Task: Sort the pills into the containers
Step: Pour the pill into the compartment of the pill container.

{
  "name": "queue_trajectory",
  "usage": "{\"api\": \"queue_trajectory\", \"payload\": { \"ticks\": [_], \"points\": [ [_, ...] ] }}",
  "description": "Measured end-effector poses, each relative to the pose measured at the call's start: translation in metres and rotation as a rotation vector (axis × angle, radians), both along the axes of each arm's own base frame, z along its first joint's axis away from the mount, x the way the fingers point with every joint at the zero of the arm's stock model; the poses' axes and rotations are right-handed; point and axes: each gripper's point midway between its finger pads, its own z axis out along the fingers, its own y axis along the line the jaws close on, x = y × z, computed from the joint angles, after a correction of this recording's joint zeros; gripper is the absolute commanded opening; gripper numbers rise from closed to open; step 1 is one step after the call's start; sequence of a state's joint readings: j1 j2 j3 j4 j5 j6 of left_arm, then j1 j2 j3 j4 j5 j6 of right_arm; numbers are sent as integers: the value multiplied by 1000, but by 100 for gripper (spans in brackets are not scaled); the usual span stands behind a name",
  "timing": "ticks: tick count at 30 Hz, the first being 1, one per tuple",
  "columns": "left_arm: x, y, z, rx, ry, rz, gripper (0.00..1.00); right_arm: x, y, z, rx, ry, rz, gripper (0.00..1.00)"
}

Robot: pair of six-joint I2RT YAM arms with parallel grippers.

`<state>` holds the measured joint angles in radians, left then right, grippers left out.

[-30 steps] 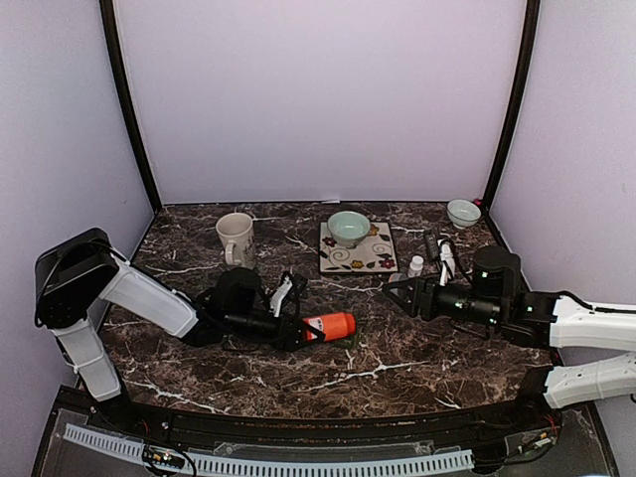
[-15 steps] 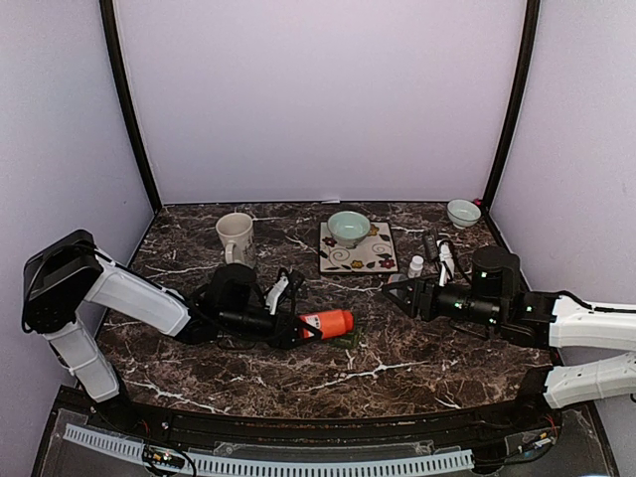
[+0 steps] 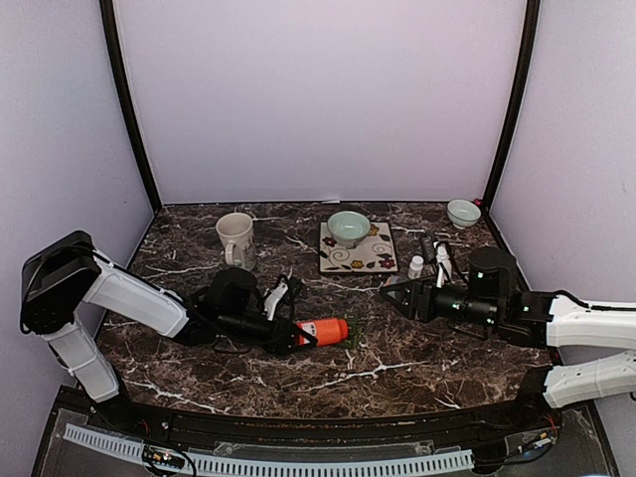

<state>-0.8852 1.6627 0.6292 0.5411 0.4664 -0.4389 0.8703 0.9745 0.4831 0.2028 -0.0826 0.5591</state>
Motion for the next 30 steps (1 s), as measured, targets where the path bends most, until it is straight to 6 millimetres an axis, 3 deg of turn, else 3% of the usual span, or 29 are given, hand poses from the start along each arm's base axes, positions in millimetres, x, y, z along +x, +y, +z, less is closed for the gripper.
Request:
{"api": "queue_trajectory", "payload": {
  "ticks": [30],
  "points": [
    [-5, 2, -4, 71, -23, -38, 0, 0, 1, -2, -3, 4, 4, 40]
  ]
}}
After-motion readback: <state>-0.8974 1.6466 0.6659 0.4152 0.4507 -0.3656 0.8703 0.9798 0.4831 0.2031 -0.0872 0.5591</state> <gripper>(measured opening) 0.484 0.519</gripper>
